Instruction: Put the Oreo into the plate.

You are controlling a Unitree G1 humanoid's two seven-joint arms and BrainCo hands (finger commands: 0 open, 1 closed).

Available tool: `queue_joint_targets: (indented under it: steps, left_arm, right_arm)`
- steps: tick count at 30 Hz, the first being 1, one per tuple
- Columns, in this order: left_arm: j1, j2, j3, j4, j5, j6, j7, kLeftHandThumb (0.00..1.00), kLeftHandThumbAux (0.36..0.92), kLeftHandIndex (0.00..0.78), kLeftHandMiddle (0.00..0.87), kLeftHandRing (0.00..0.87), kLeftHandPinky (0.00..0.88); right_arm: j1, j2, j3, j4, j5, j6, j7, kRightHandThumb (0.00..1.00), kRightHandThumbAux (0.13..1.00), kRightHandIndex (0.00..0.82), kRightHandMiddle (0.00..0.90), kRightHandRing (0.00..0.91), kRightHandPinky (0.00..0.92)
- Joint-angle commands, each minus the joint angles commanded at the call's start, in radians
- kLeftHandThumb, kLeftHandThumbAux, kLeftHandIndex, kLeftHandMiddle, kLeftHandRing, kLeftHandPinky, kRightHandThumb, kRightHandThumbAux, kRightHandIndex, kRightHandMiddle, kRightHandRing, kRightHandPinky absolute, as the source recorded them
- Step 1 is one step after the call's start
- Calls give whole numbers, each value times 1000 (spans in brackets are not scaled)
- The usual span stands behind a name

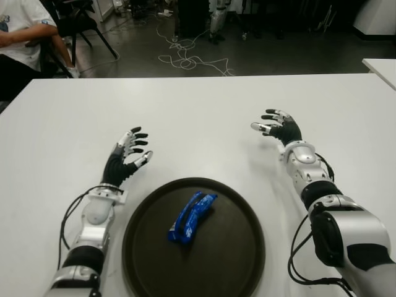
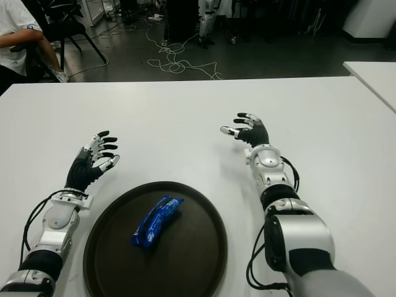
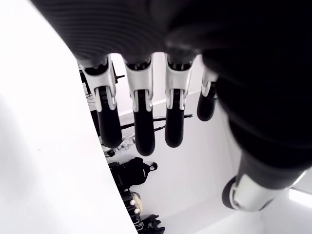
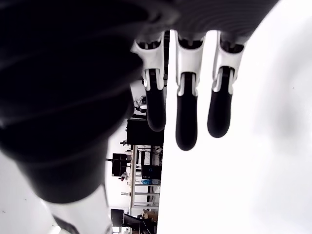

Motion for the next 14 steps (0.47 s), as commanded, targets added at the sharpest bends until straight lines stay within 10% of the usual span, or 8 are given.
queue_joint_targets:
  steps: [14]
  left_arm:
    - [-4, 2, 5, -8, 2, 14, 12, 90, 655, 165, 267, 279, 268]
  right_arm:
    - [104, 23, 11, -158, 12, -14, 48, 56, 915, 243, 351, 389, 434]
